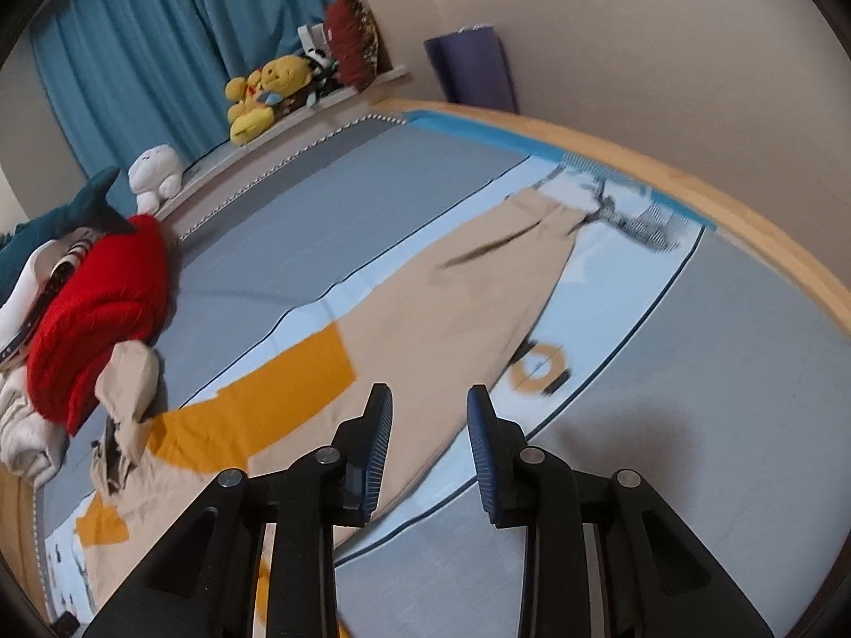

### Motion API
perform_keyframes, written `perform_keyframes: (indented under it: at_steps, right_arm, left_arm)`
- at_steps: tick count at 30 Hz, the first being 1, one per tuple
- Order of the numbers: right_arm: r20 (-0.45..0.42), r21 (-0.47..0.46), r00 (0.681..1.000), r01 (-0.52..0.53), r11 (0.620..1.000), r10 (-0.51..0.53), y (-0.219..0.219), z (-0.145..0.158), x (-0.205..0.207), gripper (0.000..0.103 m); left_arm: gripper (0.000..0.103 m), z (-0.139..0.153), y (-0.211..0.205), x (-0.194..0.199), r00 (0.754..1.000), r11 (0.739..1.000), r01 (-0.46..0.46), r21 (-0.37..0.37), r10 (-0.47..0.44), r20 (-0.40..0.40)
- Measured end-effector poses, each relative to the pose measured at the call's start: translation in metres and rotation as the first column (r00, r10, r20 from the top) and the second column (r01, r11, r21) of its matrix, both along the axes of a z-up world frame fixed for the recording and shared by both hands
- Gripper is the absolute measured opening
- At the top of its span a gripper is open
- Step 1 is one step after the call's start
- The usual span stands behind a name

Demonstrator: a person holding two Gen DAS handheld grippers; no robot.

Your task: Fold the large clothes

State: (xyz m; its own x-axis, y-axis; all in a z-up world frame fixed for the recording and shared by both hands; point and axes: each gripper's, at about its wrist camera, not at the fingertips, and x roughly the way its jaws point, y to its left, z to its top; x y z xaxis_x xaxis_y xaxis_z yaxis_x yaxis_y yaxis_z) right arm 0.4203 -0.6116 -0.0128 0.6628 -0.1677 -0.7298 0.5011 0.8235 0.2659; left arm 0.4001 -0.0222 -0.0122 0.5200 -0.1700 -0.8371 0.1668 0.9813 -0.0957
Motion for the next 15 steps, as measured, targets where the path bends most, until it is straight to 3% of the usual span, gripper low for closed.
perform_keyframes:
  at_steps: [5,15]
  right_arm:
    - [-0.033,0.006,0.999,-0.02,1.0,0.02,-0.041,-0.019,0.03,0.031]
    - [-0.099,0.145,0.995,-0.001,0.989,0.016,-0.105,-0.105,0.077,0.031]
  left_arm:
    - [0.025,-0.009,0.008,0.011,0.999,0.999,-0.038,-0.02,0.038,-0.027]
    - [0.024,-0.019,0.006,0.021,0.998,0.999,-0.053,0.005,0.053,-0.014]
